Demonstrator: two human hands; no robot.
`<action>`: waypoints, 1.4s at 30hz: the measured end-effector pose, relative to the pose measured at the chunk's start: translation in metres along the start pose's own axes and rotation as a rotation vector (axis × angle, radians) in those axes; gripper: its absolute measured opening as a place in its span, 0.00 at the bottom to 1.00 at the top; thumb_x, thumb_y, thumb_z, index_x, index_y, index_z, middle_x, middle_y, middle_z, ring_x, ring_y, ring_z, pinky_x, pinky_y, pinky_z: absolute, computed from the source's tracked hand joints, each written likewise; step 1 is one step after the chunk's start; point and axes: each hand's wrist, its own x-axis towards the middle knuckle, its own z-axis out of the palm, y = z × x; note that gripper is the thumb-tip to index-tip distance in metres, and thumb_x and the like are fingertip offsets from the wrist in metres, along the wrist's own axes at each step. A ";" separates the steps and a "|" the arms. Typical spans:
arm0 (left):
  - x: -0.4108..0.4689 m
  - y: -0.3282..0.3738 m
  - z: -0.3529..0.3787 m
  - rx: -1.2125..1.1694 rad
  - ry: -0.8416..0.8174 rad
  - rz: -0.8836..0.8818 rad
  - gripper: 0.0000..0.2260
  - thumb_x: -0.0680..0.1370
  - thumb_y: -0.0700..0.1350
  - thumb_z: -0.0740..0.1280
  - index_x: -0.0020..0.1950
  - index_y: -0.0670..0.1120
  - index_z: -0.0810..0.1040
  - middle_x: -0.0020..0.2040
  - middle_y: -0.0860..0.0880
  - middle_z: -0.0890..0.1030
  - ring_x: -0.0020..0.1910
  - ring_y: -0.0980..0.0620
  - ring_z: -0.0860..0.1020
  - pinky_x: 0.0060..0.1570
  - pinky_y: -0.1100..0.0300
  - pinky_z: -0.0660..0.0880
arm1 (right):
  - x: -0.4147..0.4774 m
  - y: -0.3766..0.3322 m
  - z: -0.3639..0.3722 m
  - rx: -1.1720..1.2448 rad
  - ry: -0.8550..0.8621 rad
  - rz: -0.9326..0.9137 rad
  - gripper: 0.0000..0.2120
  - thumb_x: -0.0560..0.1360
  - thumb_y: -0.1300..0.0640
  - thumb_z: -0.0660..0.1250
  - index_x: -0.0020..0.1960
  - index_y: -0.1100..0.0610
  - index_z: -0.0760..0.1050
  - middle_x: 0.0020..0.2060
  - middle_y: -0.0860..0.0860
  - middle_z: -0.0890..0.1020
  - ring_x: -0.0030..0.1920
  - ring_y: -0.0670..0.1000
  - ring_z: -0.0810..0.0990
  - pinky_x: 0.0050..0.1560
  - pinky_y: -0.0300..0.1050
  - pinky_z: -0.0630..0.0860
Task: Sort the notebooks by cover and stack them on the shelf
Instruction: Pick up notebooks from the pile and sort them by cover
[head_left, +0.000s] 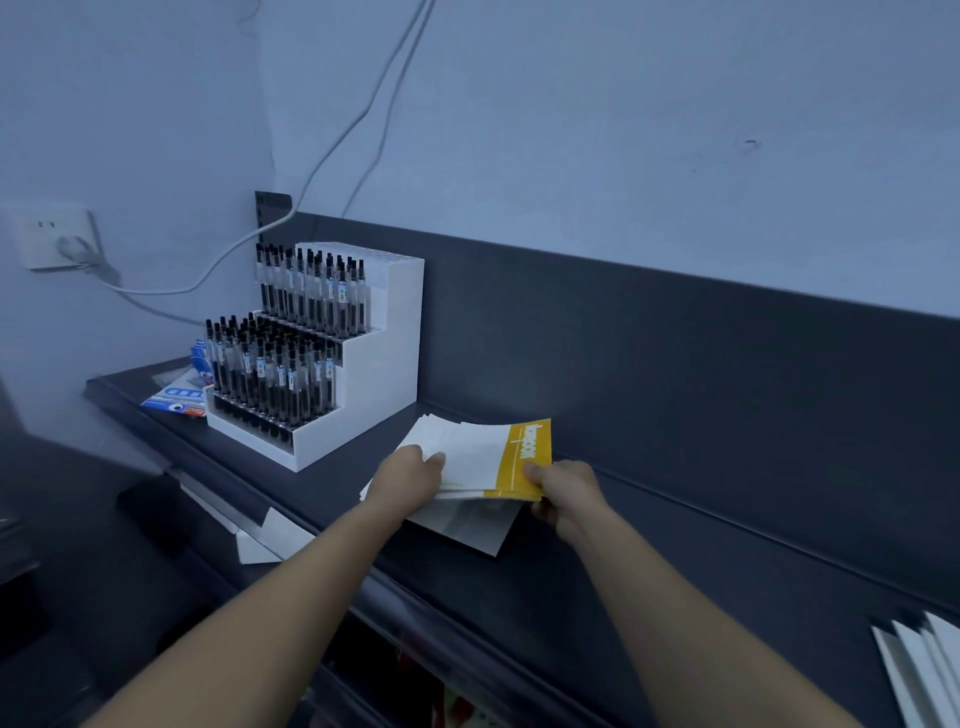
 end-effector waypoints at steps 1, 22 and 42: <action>-0.003 0.003 0.001 -0.047 -0.011 -0.019 0.17 0.82 0.50 0.57 0.49 0.36 0.73 0.48 0.40 0.76 0.41 0.48 0.69 0.38 0.59 0.63 | -0.002 0.000 -0.003 -0.003 0.005 -0.025 0.07 0.78 0.63 0.65 0.41 0.58 0.71 0.38 0.53 0.77 0.35 0.50 0.74 0.29 0.42 0.70; -0.114 0.068 0.056 -0.659 -0.135 0.139 0.10 0.74 0.41 0.73 0.41 0.45 0.71 0.48 0.42 0.82 0.48 0.43 0.81 0.51 0.46 0.78 | -0.104 0.038 -0.121 -0.001 0.405 -0.521 0.10 0.78 0.63 0.62 0.42 0.50 0.72 0.37 0.46 0.79 0.36 0.46 0.75 0.40 0.45 0.72; -0.296 0.160 0.149 -0.712 -0.490 0.379 0.07 0.76 0.40 0.71 0.44 0.46 0.73 0.45 0.47 0.82 0.44 0.49 0.80 0.42 0.57 0.75 | -0.272 0.086 -0.293 -0.028 0.858 -0.464 0.07 0.77 0.60 0.63 0.45 0.49 0.75 0.41 0.53 0.82 0.38 0.53 0.78 0.42 0.52 0.75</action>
